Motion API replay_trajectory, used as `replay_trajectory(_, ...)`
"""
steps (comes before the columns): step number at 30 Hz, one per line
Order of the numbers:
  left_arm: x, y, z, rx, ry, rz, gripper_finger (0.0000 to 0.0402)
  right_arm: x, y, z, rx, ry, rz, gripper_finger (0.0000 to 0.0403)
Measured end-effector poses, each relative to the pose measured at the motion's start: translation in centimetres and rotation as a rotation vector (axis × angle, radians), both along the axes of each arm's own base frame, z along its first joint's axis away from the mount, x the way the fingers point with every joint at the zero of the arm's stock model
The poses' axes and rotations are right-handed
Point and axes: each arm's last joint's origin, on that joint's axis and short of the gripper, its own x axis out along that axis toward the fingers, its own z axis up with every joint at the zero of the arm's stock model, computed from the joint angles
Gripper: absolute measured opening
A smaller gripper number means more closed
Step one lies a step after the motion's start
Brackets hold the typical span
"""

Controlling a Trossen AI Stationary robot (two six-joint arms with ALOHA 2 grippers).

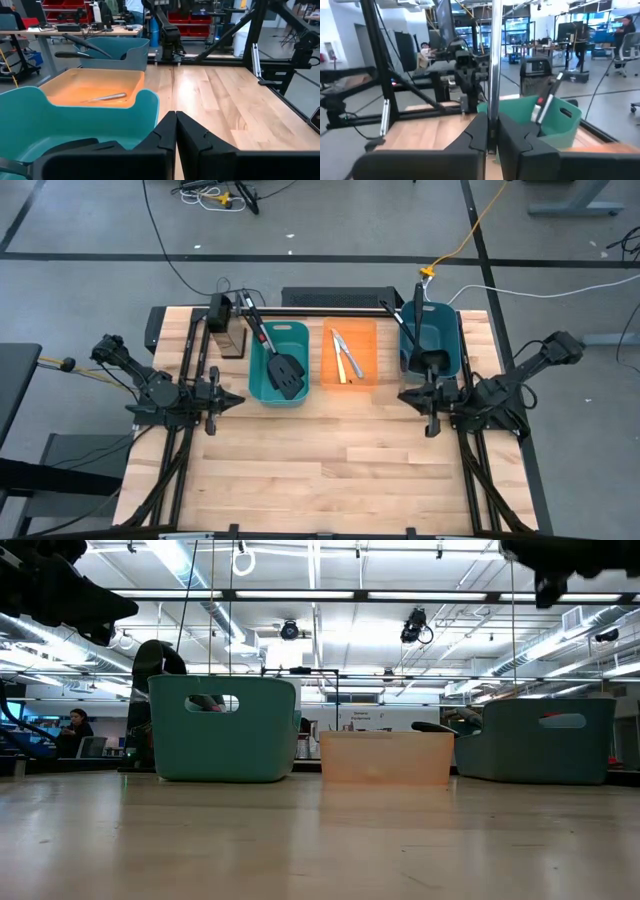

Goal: Pick & Place Kitchen Items
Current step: Put the silver knife into the orange bin

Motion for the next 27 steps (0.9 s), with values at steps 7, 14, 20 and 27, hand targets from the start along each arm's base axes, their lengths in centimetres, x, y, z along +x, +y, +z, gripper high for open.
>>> replay_trajectory(7, 0.0, 0.0, 0.0, 0.000, 0.000, 0.000, 0.0010, -1.7, -1.1, -2.9, 0.021, -0.050, -0.033, 0.0025)
replay_trajectory(14, 0.0, 0.0, 0.0, 0.000, 0.000, 0.000, 0.0014, -2.2, -1.6, -3.6, 0.056, -0.085, -0.074, 0.0025)
replay_trajectory(20, 0.0, 0.0, 0.0, 0.000, 0.000, 0.001, 0.0015, -2.0, -1.6, -1.2, 0.038, -0.037, -0.152, 0.0025)
replay_trajectory(27, 0.0, 0.0, 0.0, 0.001, 0.000, 0.001, 0.0015, 0.3, -1.5, 6.4, -0.032, 0.154, -0.260, 0.0025)
